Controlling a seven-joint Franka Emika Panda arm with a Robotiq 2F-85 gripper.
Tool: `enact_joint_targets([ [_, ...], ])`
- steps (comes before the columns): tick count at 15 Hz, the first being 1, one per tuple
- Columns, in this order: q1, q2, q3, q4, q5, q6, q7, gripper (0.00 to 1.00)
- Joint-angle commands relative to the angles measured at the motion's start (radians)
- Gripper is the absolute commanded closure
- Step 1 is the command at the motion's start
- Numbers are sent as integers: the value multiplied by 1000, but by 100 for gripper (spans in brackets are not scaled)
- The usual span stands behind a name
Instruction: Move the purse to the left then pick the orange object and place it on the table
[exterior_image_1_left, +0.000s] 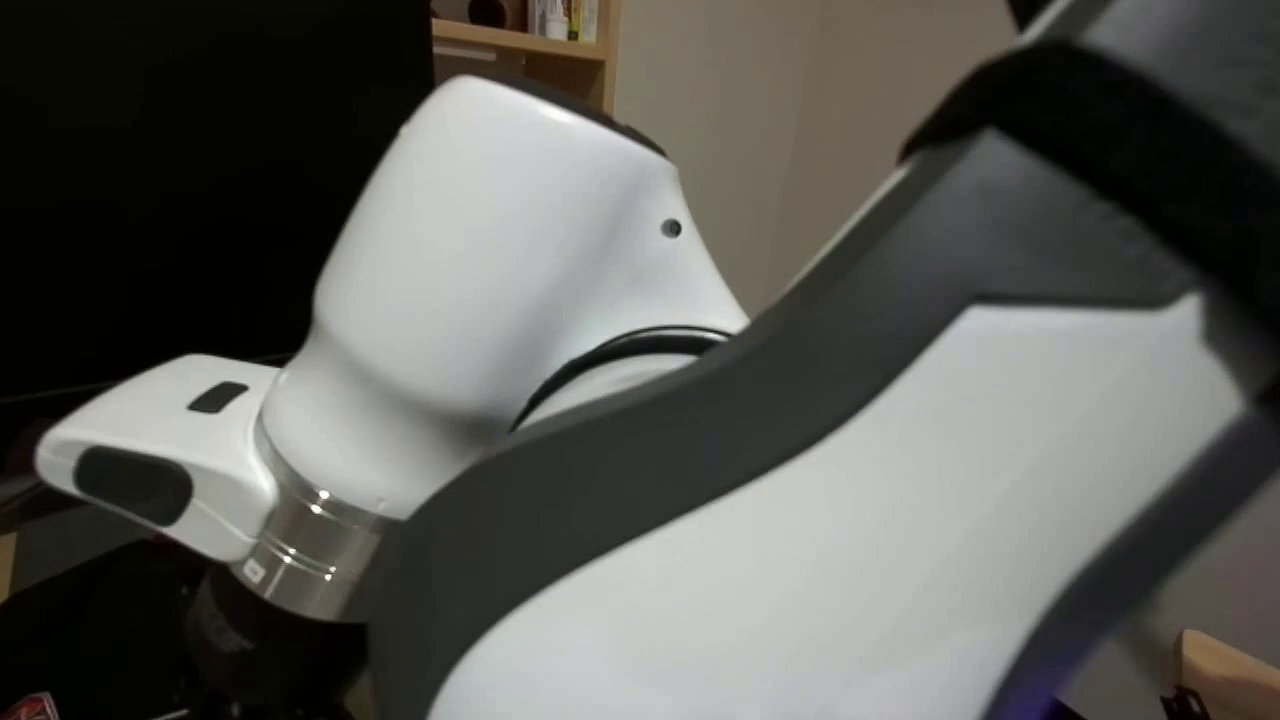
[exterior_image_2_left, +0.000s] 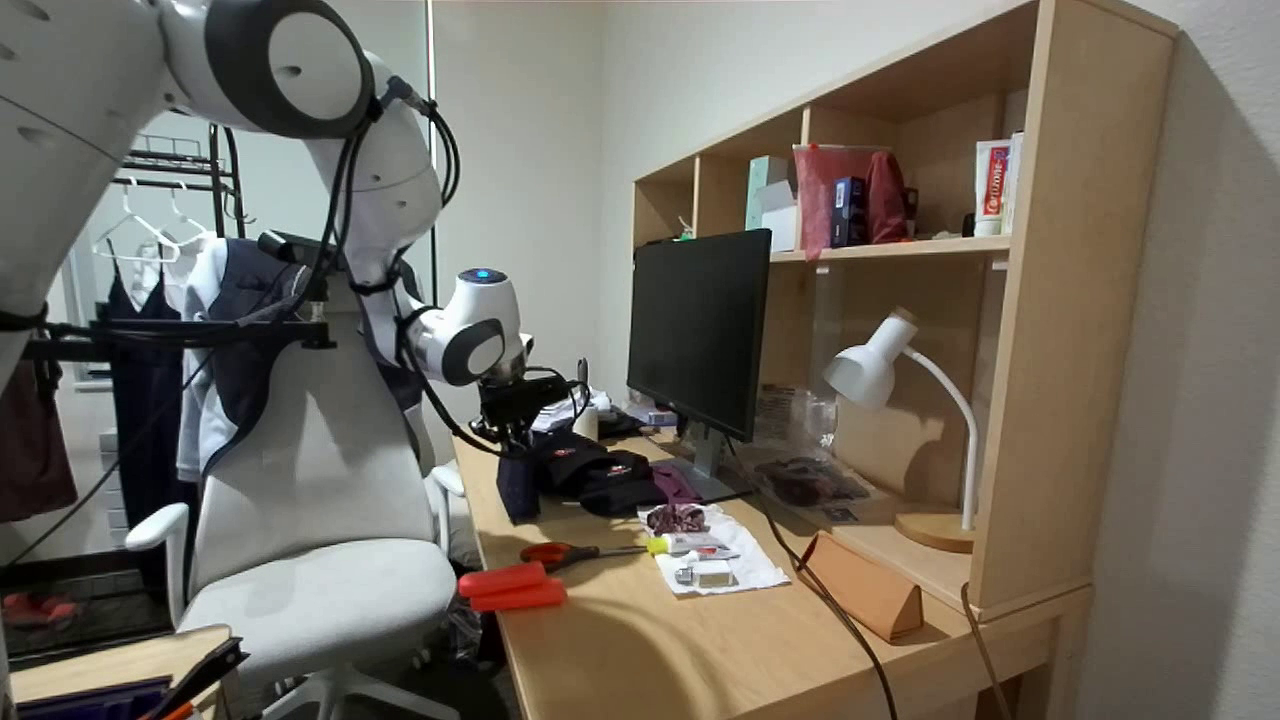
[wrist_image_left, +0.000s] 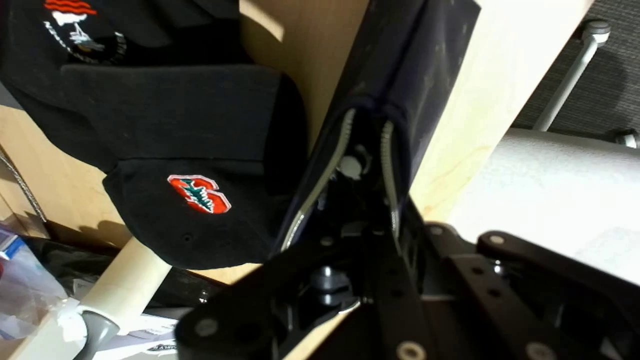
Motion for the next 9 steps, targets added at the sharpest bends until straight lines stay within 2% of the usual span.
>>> enact_joint_targets([
  [1, -61, -31, 48, -19, 4, -23, -55, 92],
  [2, -64, -29, 46, -13, 4, -24, -50, 67],
  [3, -67, -28, 46, -6, 1, -32, -50, 66],
  [6, -81, -35, 55, 13, -3, -54, -64, 47],
  [9, -70, -85, 30, 34, -10, -116, -40, 28],
])
